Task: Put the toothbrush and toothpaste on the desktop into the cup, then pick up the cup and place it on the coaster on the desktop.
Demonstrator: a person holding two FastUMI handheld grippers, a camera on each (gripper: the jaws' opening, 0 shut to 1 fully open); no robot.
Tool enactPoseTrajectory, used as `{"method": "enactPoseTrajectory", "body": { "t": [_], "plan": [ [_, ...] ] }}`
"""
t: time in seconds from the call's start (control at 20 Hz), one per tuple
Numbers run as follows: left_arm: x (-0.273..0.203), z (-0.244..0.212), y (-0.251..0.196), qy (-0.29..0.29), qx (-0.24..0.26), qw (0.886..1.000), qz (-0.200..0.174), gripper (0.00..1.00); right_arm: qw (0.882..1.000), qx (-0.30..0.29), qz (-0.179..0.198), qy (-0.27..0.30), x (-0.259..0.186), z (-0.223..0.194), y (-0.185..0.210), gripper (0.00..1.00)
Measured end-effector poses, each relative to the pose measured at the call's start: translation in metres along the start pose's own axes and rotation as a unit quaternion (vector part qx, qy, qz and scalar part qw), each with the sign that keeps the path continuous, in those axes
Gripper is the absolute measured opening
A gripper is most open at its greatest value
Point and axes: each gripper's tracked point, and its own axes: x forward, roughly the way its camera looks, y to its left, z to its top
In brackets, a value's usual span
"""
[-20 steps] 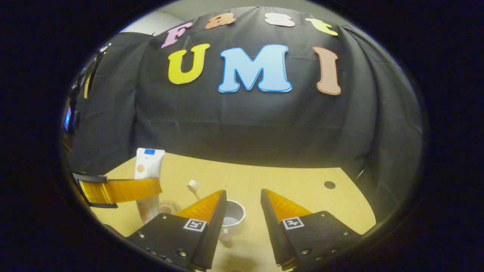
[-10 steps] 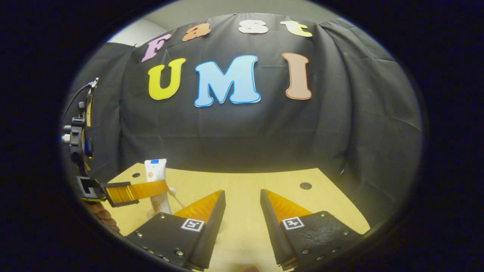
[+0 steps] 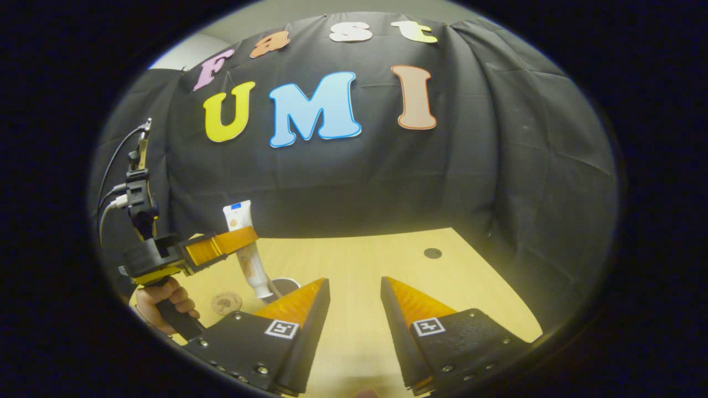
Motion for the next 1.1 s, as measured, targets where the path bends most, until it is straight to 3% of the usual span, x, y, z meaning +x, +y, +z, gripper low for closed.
{"method": "enactPoseTrajectory", "body": {
  "t": [0.4, 0.5, 0.55, 0.6, 0.7, 0.8, 0.85, 1.1],
  "plan": [
    [0.003, -0.005, -0.009, -0.017, 0.073, 0.997, -0.008, 0.29, 1.0, 0.014, 0.021, 0.009, 0.003, -0.004, 0.012, 0.58],
    [0.002, -0.006, -0.015, -0.012, 0.075, 0.997, -0.018, 0.56, 1.0, 0.012, 0.026, 0.011, 0.005, -0.005, 0.016, 0.58],
    [0.001, -0.006, -0.016, -0.008, 0.079, 0.997, -0.022, 0.61, 0.999, 0.011, 0.029, 0.012, 0.005, -0.005, 0.018, 0.58],
    [0.0, -0.007, -0.013, -0.007, 0.083, 0.996, -0.017, 0.75, 0.999, 0.011, 0.03, 0.013, 0.005, -0.006, 0.019, 0.58],
    [-0.004, -0.005, -0.014, -0.006, 0.082, 0.996, -0.019, 0.89, 0.999, 0.01, 0.035, 0.013, 0.007, -0.006, 0.024, 0.58],
    [-0.007, -0.002, -0.013, -0.007, 0.083, 0.996, -0.019, 0.94, 0.999, 0.008, 0.039, 0.016, 0.009, -0.007, 0.028, 0.6],
    [-0.008, 0.001, -0.011, -0.009, 0.084, 0.996, -0.018, 0.88, 0.999, 0.007, 0.041, 0.017, 0.009, -0.007, 0.03, 0.6],
    [-0.014, 0.012, -0.003, -0.013, 0.088, 0.996, -0.014, 0.89, 0.998, 0.001, 0.051, 0.024, 0.015, -0.01, 0.044, 0.59]
  ]
}}
